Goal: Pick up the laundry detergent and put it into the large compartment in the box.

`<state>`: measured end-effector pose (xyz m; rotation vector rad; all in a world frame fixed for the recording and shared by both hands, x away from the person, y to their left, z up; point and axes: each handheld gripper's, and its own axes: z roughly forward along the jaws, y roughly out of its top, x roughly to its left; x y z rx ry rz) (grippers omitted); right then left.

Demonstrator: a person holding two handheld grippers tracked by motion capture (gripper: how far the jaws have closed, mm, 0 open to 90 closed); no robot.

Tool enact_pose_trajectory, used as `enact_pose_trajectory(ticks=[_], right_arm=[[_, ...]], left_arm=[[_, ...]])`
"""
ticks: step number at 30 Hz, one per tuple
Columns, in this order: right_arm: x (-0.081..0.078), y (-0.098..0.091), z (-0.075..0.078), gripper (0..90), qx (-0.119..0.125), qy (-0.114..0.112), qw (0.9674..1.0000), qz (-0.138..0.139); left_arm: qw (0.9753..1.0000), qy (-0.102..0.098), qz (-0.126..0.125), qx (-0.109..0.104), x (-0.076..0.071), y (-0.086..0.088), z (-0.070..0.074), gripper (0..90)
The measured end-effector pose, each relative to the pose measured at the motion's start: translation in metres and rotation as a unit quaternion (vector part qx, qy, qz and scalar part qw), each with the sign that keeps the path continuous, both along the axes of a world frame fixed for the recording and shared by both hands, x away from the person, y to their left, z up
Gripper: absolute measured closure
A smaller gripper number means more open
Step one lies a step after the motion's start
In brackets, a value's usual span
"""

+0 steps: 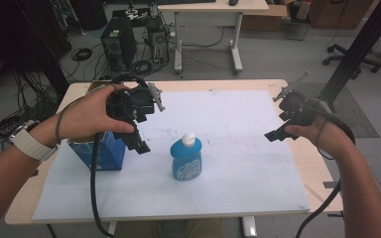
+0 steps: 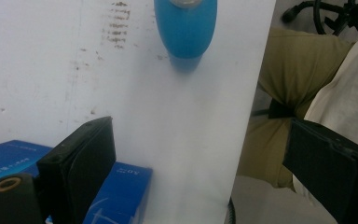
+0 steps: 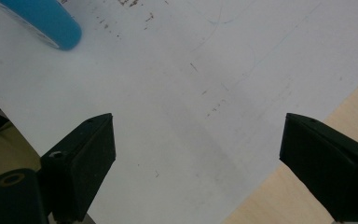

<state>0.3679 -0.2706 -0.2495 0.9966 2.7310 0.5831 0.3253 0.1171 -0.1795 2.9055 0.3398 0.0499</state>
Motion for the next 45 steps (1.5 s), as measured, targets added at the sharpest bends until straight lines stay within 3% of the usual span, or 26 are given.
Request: enact_pose_trajectory(ticks=[14,28,45], right_arm=[[-0.003,0.002,-0.003,10.4,-0.002,-0.001,1.0000,0.003],[-0.005,0.000,-0.004,10.5,-0.002,0.000,1.0000,0.001],[-0.006,-0.002,-0.005,10.5,-0.005,-0.001,1.0000,0.001]], left_arm=[[1.0000,-0.005,0.002,-0.005,-0.004,0.000,0.005,9.3],[0.9996,-0.011,0.019,-0.015,0.000,-0.006,0.015,8.0],[0.9992,-0.019,0.032,-0.013,0.002,-0.028,0.019,7.9]])
